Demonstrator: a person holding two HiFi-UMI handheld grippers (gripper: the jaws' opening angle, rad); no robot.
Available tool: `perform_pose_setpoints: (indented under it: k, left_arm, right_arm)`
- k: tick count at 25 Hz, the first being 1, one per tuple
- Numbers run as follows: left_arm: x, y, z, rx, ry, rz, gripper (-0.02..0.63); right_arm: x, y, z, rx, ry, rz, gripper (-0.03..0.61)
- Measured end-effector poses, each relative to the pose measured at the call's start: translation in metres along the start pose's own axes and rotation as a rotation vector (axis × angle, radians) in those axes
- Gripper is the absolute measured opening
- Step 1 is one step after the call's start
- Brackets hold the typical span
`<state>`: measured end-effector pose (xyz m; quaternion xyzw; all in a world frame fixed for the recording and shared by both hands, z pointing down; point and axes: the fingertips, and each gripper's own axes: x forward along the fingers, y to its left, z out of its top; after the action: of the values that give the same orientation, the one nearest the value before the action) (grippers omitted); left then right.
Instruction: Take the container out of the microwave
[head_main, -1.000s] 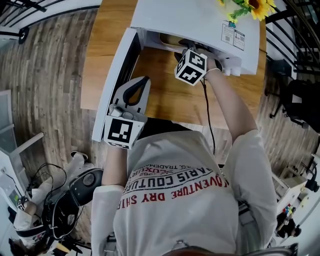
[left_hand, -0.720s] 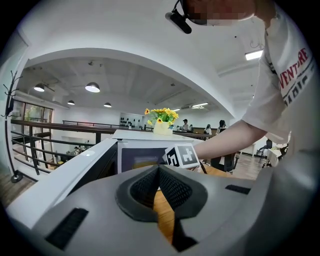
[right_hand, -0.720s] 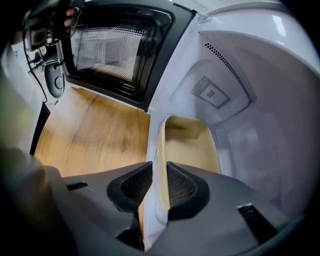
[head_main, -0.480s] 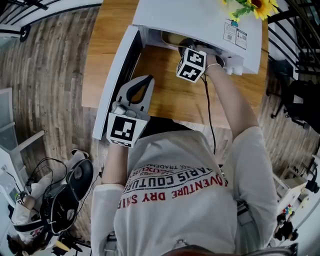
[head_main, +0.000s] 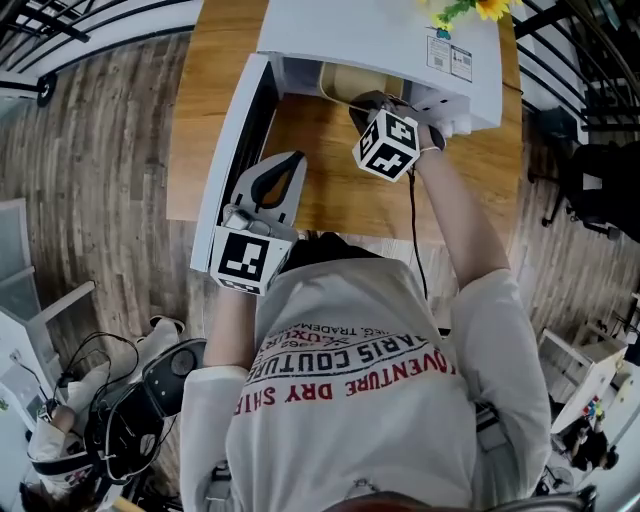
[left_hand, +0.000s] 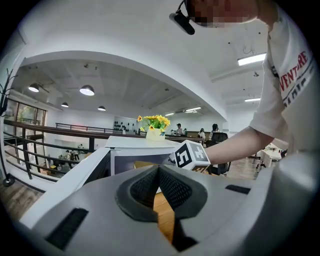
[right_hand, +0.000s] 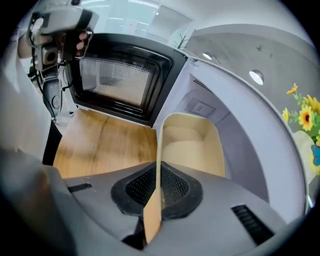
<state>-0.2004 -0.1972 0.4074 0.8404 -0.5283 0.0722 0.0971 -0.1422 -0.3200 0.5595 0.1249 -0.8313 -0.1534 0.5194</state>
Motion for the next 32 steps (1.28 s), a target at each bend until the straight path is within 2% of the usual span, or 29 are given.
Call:
perform_pose_setpoints:
  k: [5, 8, 13, 21, 26, 32]
  left_arm:
    - [-0.014, -0.016, 0.008, 0.021, -0.027, -0.028, 0.012]
    - [-0.019, -0.020, 0.011, 0.045, -0.043, -0.059, 0.012]
    - [-0.029, -0.026, 0.018, 0.081, -0.066, -0.100, 0.012]
    - [-0.038, -0.036, 0.029, 0.130, -0.088, -0.143, 0.012]
    - [-0.044, -0.028, 0.039, 0.144, -0.112, -0.127, 0.012]
    - [-0.046, -0.017, 0.056, 0.155, -0.148, -0.095, 0.012]
  right_arm:
    - [-0.034, 0.033, 0.003, 0.127, -0.056, 0.033, 0.034]
    - [-0.058, 0.047, 0.011, 0.202, -0.116, -0.003, 0.034]
    - [-0.102, 0.060, 0.025, 0.288, -0.227, -0.119, 0.034]
    - [-0.174, 0.053, 0.034, 0.482, -0.406, -0.332, 0.034]
    - [-0.215, 0.044, 0.033, 0.596, -0.523, -0.456, 0.034]
    - [-0.254, 0.032, 0.035, 0.660, -0.647, -0.555, 0.034]
